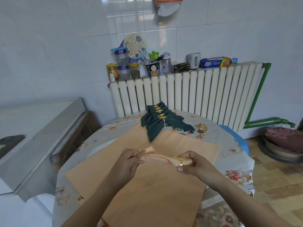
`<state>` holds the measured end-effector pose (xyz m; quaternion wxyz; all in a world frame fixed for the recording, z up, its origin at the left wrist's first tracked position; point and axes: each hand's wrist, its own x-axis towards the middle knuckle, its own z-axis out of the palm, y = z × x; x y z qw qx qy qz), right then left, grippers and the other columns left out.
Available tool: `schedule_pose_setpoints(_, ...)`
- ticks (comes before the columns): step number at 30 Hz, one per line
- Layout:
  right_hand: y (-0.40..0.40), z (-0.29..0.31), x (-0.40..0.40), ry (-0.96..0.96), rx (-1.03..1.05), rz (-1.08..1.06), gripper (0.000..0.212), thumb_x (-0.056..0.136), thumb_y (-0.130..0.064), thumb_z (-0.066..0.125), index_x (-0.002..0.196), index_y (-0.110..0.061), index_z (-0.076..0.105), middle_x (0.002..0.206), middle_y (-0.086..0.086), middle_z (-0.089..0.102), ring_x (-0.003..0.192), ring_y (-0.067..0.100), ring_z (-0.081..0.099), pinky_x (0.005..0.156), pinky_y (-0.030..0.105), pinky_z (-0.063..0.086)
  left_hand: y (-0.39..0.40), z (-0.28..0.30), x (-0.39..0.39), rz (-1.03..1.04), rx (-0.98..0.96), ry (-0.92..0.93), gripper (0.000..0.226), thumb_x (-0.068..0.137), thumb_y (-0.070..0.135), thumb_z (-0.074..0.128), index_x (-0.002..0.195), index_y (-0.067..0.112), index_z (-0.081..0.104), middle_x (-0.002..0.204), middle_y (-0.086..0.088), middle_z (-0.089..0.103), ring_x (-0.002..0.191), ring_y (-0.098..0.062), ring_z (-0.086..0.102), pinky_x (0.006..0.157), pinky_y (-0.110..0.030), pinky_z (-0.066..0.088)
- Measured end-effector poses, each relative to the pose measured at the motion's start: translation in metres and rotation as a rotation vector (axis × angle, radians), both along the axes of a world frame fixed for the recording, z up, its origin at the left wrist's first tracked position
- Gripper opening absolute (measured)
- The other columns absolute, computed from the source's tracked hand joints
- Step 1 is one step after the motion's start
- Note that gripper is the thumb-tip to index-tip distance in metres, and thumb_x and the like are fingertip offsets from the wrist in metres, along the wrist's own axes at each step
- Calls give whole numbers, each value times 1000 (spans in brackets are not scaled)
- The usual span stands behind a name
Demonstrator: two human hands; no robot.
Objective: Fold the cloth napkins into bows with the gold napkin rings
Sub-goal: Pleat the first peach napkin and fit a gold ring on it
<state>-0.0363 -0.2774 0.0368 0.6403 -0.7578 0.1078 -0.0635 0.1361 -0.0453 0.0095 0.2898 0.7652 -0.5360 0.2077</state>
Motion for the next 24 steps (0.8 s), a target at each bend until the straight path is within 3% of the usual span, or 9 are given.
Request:
schedule_pose_setpoints(3, 3, 1, 1, -19, -134, -32, 33, 66, -16, 84, 94, -19, 67, 93, -1, 67, 79, 7, 60, 68, 18, 46, -1, -2, -2, 5, 13, -9, 43, 98, 35, 40, 123, 7, 61, 94, -1, 60, 92, -11, 46, 80, -17, 40)
schedule_pose_setpoints(5, 4, 1, 2, -42, -220, -73, 33, 63, -19, 86, 90, -23, 68, 89, -4, 68, 77, 4, 57, 65, 12, 43, -1, -4, -2, 14, 30, -8, 40, 95, 32, 45, 123, 7, 61, 94, -2, 61, 92, -12, 46, 80, -18, 40)
schedule_pose_setpoints(10, 8, 3, 4, -18, -559, -142, 38, 55, -40, 87, 85, -36, 64, 91, -10, 62, 86, 3, 49, 70, 20, 38, -2, -5, -4, 22, 84, -36, 37, 91, 25, 49, 122, 9, 61, 93, -4, 61, 90, -14, 46, 76, -22, 41)
schedule_pose_setpoints(16, 16, 9, 2, 39, -862, -144, 41, 63, -56, 76, 93, -35, 57, 88, -19, 58, 85, 4, 48, 73, 25, 38, -4, -3, -7, 41, 157, -121, 36, 90, 28, 46, 122, 16, 57, 90, -5, 61, 86, -16, 44, 67, -30, 48)
schedule_pose_setpoints(18, 18, 9, 0, 65, -858, -126, 41, 68, -52, 75, 99, -32, 55, 92, -15, 62, 87, 7, 54, 74, 26, 44, -4, -2, -8, 66, 193, -126, 39, 89, 28, 45, 120, 12, 61, 90, -6, 62, 86, -17, 44, 61, -31, 52)
schedule_pose_setpoints(20, 21, 8, -1, 81, -721, -85, 39, 74, -40, 75, 104, -27, 53, 96, -12, 63, 87, 7, 58, 74, 25, 48, -4, -1, -10, 74, 212, -134, 39, 90, 28, 45, 120, 11, 63, 91, -6, 62, 86, -18, 44, 59, -33, 52)
schedule_pose_setpoints(24, 25, 6, 0, 87, -577, -43, 31, 85, -30, 67, 105, -25, 44, 95, -14, 54, 80, 0, 53, 62, 14, 40, -6, 1, -17, 67, 186, -128, 37, 84, 19, 59, 119, 9, 64, 92, -7, 63, 85, -20, 49, 60, -33, 53)
